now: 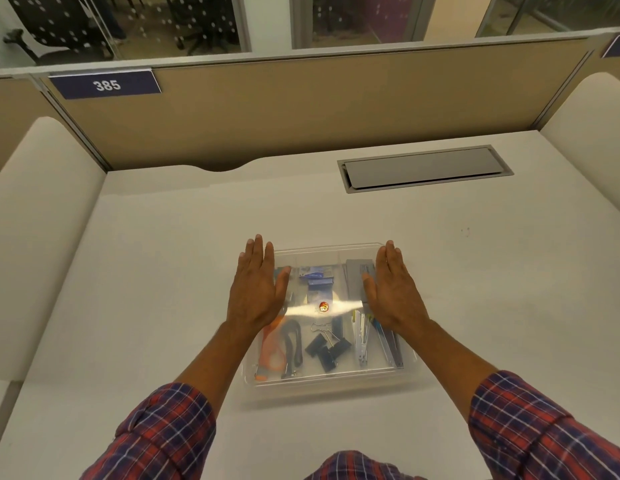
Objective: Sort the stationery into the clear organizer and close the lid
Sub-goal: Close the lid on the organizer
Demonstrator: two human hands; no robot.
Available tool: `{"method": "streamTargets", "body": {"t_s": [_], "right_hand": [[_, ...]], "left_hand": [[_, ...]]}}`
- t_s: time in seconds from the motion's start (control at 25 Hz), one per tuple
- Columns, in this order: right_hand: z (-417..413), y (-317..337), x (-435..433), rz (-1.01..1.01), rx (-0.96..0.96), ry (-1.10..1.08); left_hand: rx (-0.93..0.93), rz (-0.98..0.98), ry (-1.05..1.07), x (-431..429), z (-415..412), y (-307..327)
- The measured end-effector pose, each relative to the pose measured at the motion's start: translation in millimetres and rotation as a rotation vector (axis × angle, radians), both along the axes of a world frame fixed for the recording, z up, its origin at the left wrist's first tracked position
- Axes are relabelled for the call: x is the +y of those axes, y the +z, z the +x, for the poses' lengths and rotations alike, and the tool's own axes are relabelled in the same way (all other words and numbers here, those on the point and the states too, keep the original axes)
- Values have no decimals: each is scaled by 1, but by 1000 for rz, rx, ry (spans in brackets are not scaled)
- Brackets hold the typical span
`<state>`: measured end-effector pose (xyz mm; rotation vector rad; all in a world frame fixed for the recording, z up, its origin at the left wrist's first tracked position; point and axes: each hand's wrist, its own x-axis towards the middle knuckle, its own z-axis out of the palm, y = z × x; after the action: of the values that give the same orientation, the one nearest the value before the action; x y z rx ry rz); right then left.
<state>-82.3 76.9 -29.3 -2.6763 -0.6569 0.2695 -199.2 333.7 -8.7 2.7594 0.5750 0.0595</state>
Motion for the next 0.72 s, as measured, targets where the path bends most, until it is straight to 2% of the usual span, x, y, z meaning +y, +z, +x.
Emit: {"method": "streamTargets", "body": {"t_s": [0.16,0.24,0.48,0.64,0.72], "right_hand": [[-13,1,-12,41,12,-27],[-24,-3,-20,47,8,-23],[-35,-8,-27,125,21,-6],[-37,-2,-26,79,6,-13],[-43,7,-26,0,-99,-14]], "left_hand": [[-37,-136,158,-10,-23,-2],[-41,-170,168,-13,-38,-8],[-32,-100,125,-11,-45,-24],[-37,-89,128,-12,-45,-22],[-36,-12,124,-15,-48,-16]]}}
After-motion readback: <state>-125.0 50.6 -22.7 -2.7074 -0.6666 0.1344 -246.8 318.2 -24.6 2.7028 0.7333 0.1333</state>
